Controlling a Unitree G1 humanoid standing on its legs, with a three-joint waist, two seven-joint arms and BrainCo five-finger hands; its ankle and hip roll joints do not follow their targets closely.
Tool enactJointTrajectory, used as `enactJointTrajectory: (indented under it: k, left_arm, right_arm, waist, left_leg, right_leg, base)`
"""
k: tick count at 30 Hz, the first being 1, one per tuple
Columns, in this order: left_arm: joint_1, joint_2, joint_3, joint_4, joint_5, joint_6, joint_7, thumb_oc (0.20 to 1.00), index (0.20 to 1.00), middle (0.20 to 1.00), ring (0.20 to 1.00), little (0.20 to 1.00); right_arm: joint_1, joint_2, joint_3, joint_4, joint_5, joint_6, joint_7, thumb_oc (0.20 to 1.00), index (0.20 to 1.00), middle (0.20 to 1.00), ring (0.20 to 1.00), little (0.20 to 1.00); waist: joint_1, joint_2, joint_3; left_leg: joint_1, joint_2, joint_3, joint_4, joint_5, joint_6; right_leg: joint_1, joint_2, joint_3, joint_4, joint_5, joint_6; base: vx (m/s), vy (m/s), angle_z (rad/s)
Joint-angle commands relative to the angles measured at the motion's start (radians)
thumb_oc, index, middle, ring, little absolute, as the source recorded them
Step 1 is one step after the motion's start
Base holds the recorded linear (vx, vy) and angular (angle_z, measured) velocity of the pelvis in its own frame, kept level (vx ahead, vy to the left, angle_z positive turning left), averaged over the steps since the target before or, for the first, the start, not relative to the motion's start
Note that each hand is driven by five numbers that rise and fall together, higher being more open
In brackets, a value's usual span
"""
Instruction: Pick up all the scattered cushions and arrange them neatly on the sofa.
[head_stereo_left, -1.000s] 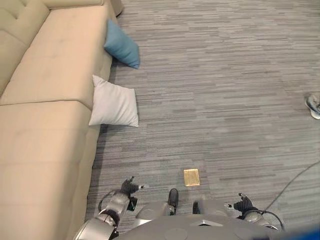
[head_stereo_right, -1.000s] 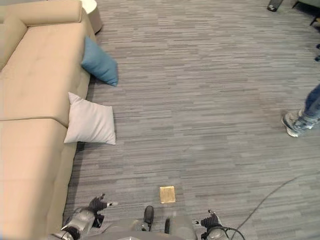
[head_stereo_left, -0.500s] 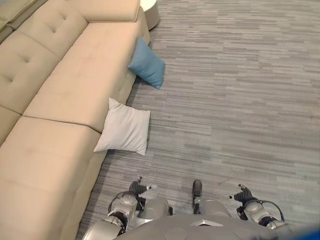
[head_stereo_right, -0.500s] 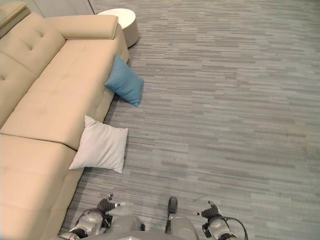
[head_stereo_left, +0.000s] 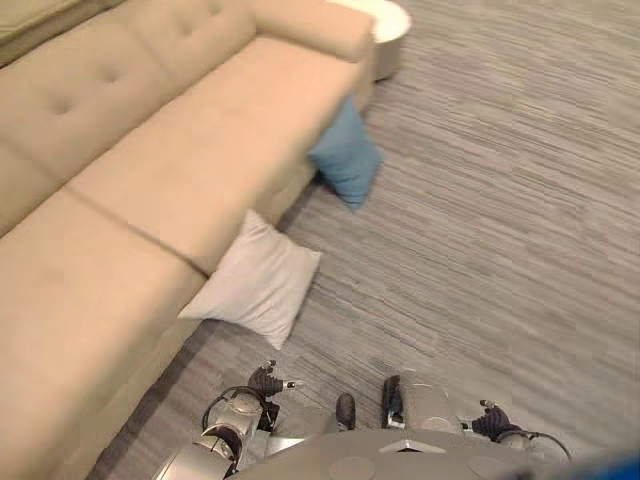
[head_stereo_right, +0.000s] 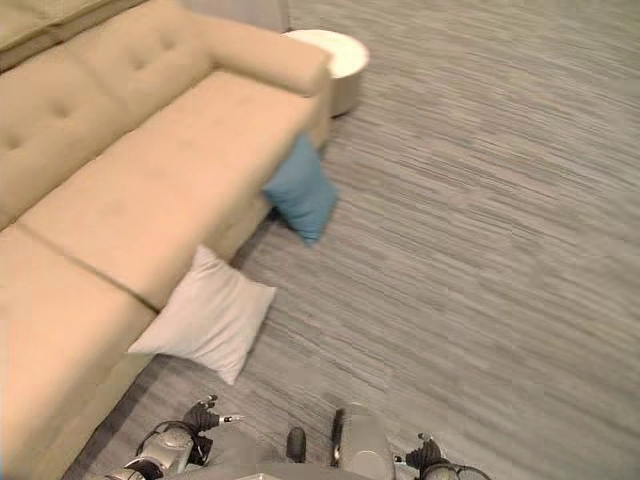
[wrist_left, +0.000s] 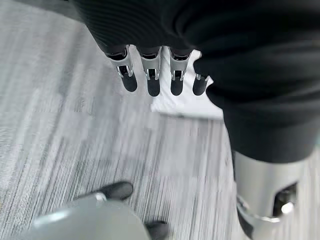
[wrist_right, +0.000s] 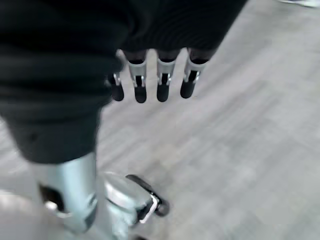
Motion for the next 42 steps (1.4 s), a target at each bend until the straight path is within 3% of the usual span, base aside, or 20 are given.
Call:
enactJointTrajectory:
  k: [1,2,4,5,7,8,10,13,14,15,19,24,26,28,29,33,36,42]
  left_arm:
    - [0.004,-0.021,0.000,0.006,0.013,-0.022,0.002,1.000,1.000,1.000,1.000,1.000]
    - [0.003,0.000,0.015,0.022,0.013,-0.023,-0.017,1.000,1.000,1.000,1.000,1.000]
    - [-0.005,0.002,0.016,0.025,0.004,-0.025,-0.005,1.000,1.000,1.000,1.000,1.000]
    - [0.010,0.008,0.025,0.044,0.016,-0.016,-0.004,1.000,1.000,1.000,1.000,1.000]
    - [0.019,0.006,0.030,0.047,0.022,-0.013,-0.008,1.000,1.000,1.000,1.000,1.000]
    - [0.020,0.004,0.029,0.045,0.023,-0.010,-0.011,1.000,1.000,1.000,1.000,1.000]
    - [0.019,0.002,0.027,0.039,0.023,-0.011,-0.013,1.000,1.000,1.000,1.000,1.000]
    - [0.009,0.002,0.017,0.027,0.035,-0.010,-0.019,1.000,1.000,1.000,1.000,1.000]
    - [0.003,0.005,0.010,0.020,0.050,-0.008,-0.024,1.000,1.000,1.000,1.000,1.000]
    - [-0.004,0.010,0.012,0.018,0.051,-0.008,-0.021,1.000,1.000,1.000,1.000,1.000]
    - [0.001,0.019,0.026,0.026,0.048,-0.001,-0.023,1.000,1.000,1.000,1.000,1.000]
    - [0.002,0.039,0.050,0.025,0.040,0.000,-0.025,1.000,1.000,1.000,1.000,1.000]
    - [-0.002,0.048,0.052,0.023,0.036,-0.003,-0.026,1.000,1.000,1.000,1.000,1.000]
    - [0.000,0.051,0.050,0.022,0.034,-0.006,-0.025,1.000,1.000,1.000,1.000,1.000]
    - [0.000,0.051,0.050,0.022,0.034,-0.006,-0.025,1.000,1.000,1.000,1.000,1.000]
    - [-0.001,0.050,0.038,0.043,0.044,-0.013,-0.019,1.000,1.000,1.000,1.000,1.000]
    - [0.006,0.046,0.045,0.053,0.044,-0.012,-0.019,1.000,1.000,1.000,1.000,1.000]
    - [-0.005,0.039,0.026,0.045,0.048,-0.013,-0.020,1.000,1.000,1.000,1.000,1.000]
  right_arm:
    - [-0.003,-0.020,-0.016,0.017,0.005,-0.001,-0.005,1.000,1.000,1.000,1.000,1.000]
    - [-0.012,-0.109,-0.069,0.054,0.055,0.023,0.086,1.000,1.000,1.000,1.000,1.000]
    - [0.007,-0.079,-0.057,0.035,0.036,0.001,0.027,1.000,1.000,1.000,1.000,1.000]
    - [0.024,-0.062,-0.047,0.029,0.049,-0.011,0.020,1.000,1.000,1.000,1.000,1.000]
    - [0.022,-0.069,-0.047,0.033,0.061,-0.015,0.024,1.000,1.000,1.000,1.000,1.000]
    - [0.017,-0.075,-0.043,0.033,0.066,-0.018,0.023,1.000,1.000,1.000,1.000,1.000]
    - [0.021,-0.074,-0.044,0.040,0.066,-0.016,0.024,1.000,1.000,1.000,1.000,1.000]
    - [0.030,-0.072,-0.059,0.042,0.083,-0.014,0.027,1.000,1.000,1.000,1.000,1.000]
    - [0.040,-0.069,-0.073,0.043,0.095,-0.015,0.027,1.000,1.000,1.000,1.000,1.000]
    - [0.037,-0.068,-0.078,0.042,0.100,-0.012,0.026,1.000,1.000,1.000,1.000,1.000]
    - [0.035,-0.052,-0.080,0.044,0.089,-0.011,0.031,1.000,1.000,1.000,1.000,1.000]
    - [0.020,-0.044,-0.066,0.027,0.072,-0.015,0.039,1.000,1.000,1.000,1.000,1.000]
    - [0.018,-0.042,-0.066,0.023,0.072,-0.018,0.044,1.000,1.000,1.000,1.000,1.000]
    - [0.019,-0.045,-0.066,0.026,0.072,-0.017,0.046,1.000,1.000,1.000,1.000,1.000]
    - [0.019,-0.045,-0.066,0.026,0.072,-0.017,0.046,1.000,1.000,1.000,1.000,1.000]
    - [0.025,-0.052,-0.069,0.045,0.072,-0.011,0.043,1.000,1.000,1.000,1.000,1.000]
    - [0.024,-0.055,-0.065,0.044,0.064,-0.014,0.042,1.000,1.000,1.000,1.000,1.000]
    - [0.021,-0.062,-0.075,0.035,0.078,-0.027,0.039,1.000,1.000,1.000,1.000,1.000]
  waist:
    - [-0.049,-0.019,-0.002]
    - [-0.051,-0.030,-0.005]
    - [-0.051,-0.039,-0.008]
    - [-0.048,-0.054,-0.015]
    - [-0.043,-0.061,-0.013]
    - [-0.040,-0.065,-0.004]
    - [-0.041,-0.070,0.000]
    - [-0.052,-0.075,-0.008]
    - [-0.061,-0.073,-0.013]
    - [-0.067,-0.077,-0.008]
    - [-0.056,-0.081,-0.026]
    - [-0.034,-0.074,-0.023]
    - [-0.041,-0.066,-0.009]
    - [-0.050,-0.063,-0.012]
    - [-0.050,-0.062,-0.011]
    - [-0.079,-0.066,-0.009]
    - [-0.062,-0.070,-0.024]
    - [-0.068,-0.078,-0.047]
  left_leg:
    - [-0.048,0.017,-0.115,0.043,-0.020,-0.050]
    - [-0.043,0.013,-0.135,0.053,-0.027,-0.059]
    - [-0.044,0.013,-0.149,0.069,-0.041,-0.065]
    - [-0.069,0.048,-0.133,0.127,-0.064,-0.097]
    - [-0.112,0.070,-0.104,0.205,-0.061,-0.106]
    - [-0.175,0.083,-0.060,0.299,-0.050,-0.109]
    - [-0.208,0.117,0.032,0.321,-0.047,-0.106]
    - [-0.229,0.144,0.168,0.263,-0.050,-0.093]
    - [-0.256,0.152,0.269,0.236,-0.027,-0.081]
    - [-0.262,0.169,0.314,0.259,-0.029,-0.085]
    - [-0.203,0.135,0.250,0.150,-0.026,-0.064]
    - [-0.153,0.111,0.212,0.095,-0.026,-0.035]
    - [-0.129,0.094,0.156,0.086,-0.027,-0.030]
    - [-0.117,0.081,0.116,0.074,-0.023,-0.031]
    - [-0.116,0.082,0.115,0.074,-0.024,-0.031]
    - [-0.096,0.040,-0.001,0.062,-0.017,-0.045]
    - [-0.100,0.045,-0.014,0.061,-0.017,-0.059]
    - [-0.121,0.114,-0.036,0.028,0.020,-0.128]
  right_leg:
    - [0.098,-0.004,0.112,-0.244,0.240,0.076]
    - [0.119,-0.026,0.090,-0.267,0.249,0.077]
    - [0.138,-0.049,0.060,-0.279,0.253,0.069]
    - [0.185,-0.056,0.028,-0.294,0.245,0.048]
    - [0.221,-0.058,0.009,-0.308,0.234,0.034]
    - [0.251,-0.060,-0.020,-0.321,0.218,0.016]
    - [0.282,-0.074,-0.069,-0.336,0.195,0.003]
    - [0.315,-0.088,-0.142,-0.360,0.176,0.001]
    - [0.323,-0.084,-0.182,-0.358,0.166,-0.002]
    - [0.328,-0.087,-0.196,-0.350,0.157,-0.003]
    - [0.346,-0.098,-0.242,-0.311,0.137,0.015]
    - [0.307,-0.120,-0.245,-0.142,0.115,0.035]
    - [0.256,-0.108,-0.179,-0.059,0.125,0.052]
    - [0.234,-0.081,-0.111,-0.096,0.132,0.047]
    - [0.235,-0.080,-0.111,-0.096,0.131,0.047]
    - [0.206,-0.053,0.054,-0.218,0.189,0.066]
    - [0.247,-0.078,0.008,-0.269,0.193,0.064]
    - [0.316,-0.062,-0.078,-0.335,0.154,0.023]
  base:
    - [0.27,-0.234,1.48]
    - [0.21,-0.258,1.76]
    - [0.11,-0.264,2.08]
    - [0.11,-0.331,1.98]
    - [0.10,-0.308,1.20]
    - [0.06,-0.214,0.81]
    - [0.02,-0.145,0.59]
    - [0.04,-0.071,0.94]
    - [0.06,-0.032,0.94]
    - [0.15,0.049,0.87]
    - [0.16,0.097,0.65]
    - [0.10,0.115,0.04]
    - [0.08,0.075,0.26]
    - [0.08,0.015,0.73]
    - [0.11,-0.016,0.76]
    - [0.14,-0.064,0.68]
    - [0.08,-0.174,0.96]
    - [0.02,-0.233,0.58]
